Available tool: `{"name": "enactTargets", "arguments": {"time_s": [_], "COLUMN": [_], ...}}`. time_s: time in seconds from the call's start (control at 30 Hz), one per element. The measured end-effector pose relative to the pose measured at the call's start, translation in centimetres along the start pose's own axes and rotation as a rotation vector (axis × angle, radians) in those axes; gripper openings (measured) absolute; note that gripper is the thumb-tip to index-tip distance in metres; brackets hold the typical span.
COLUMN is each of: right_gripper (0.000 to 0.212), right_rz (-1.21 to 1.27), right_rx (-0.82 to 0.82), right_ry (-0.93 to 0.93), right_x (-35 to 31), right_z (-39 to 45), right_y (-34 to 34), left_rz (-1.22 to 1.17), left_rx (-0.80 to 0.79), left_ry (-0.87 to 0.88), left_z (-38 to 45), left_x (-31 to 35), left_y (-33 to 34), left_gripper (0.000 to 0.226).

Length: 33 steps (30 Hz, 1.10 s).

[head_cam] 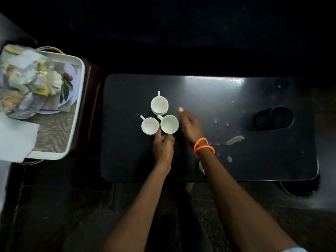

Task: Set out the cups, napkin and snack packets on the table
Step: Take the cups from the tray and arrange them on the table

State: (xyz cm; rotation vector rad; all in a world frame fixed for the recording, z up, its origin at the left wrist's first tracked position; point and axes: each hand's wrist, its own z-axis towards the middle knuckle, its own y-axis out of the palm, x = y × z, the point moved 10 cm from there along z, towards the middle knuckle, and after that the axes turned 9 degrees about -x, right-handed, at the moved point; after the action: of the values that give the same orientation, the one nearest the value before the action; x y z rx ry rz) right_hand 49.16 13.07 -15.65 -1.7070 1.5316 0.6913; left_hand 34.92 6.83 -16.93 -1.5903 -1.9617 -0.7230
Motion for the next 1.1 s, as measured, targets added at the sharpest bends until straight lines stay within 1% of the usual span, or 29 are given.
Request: {"name": "enactTargets", "arguments": {"time_s": [0.07,0.2,0.23,0.33,0.43,0.53,0.6,0.8,0.9,1.0,1.1], "right_gripper": [0.056,0.048,0.049,0.062,0.067,0.066,0.066,0.058,0.059,0.057,0.060], "right_rz": [-0.006,-0.031,-0.029,0.046,0.152,0.211,0.227,0.282,0.271,0.279,0.276], "right_rx": [-0.042,-0.044,-0.044,-0.045,-0.030,-0.018,0.016,0.097,0.098,0.101,0.116], "right_ry": [0.066,0.124,0.147,0.216,0.259,0.276,0.275,0.274,0.268,0.260,0.255], "right_x": [0.1,0.2,0.5,1.6,2.9,4.1,4.6,5.3,5.3,5.3,5.5], "right_z": [1.3,1.3,1.0,-0.1,-1.1,-1.5,-1.7,-1.7,-1.2,-0.8,-0.7], "right_y": [1.2,1.4,1.1,0.0,-1.6,-3.3,-4.9,-9.6,-11.1,-12.0,-12.5], "left_rz": [-0.013,0.048,0.077,0.146,0.178,0.291,0.322,0.384,0.402,0.428,0.426], "left_rx": [-0.018,-0.011,-0.010,0.010,-0.031,-0.105,-0.144,-0.249,-0.264,-0.262,-0.253], "left_ry": [-0.003,-0.026,-0.025,-0.038,-0.058,-0.044,-0.054,-0.044,-0.044,-0.009,-0.007], "left_z": [0.3,0.8,0.8,0.6,0.2,0.2,0.3,0.5,0.9,1.1,1.1], "left_x": [0.1,-0.2,-0.1,-0.5,-0.9,-0.7,-0.7,-0.2,-0.3,0.0,0.1], "left_y": [0.1,-0.2,-0.4,-1.0,-0.5,1.1,2.7,7.9,9.6,10.7,11.1], "left_gripper": [0.048,0.044,0.041,0.037,0.046,0.054,0.058,0.055,0.058,0.056,0.056]}}
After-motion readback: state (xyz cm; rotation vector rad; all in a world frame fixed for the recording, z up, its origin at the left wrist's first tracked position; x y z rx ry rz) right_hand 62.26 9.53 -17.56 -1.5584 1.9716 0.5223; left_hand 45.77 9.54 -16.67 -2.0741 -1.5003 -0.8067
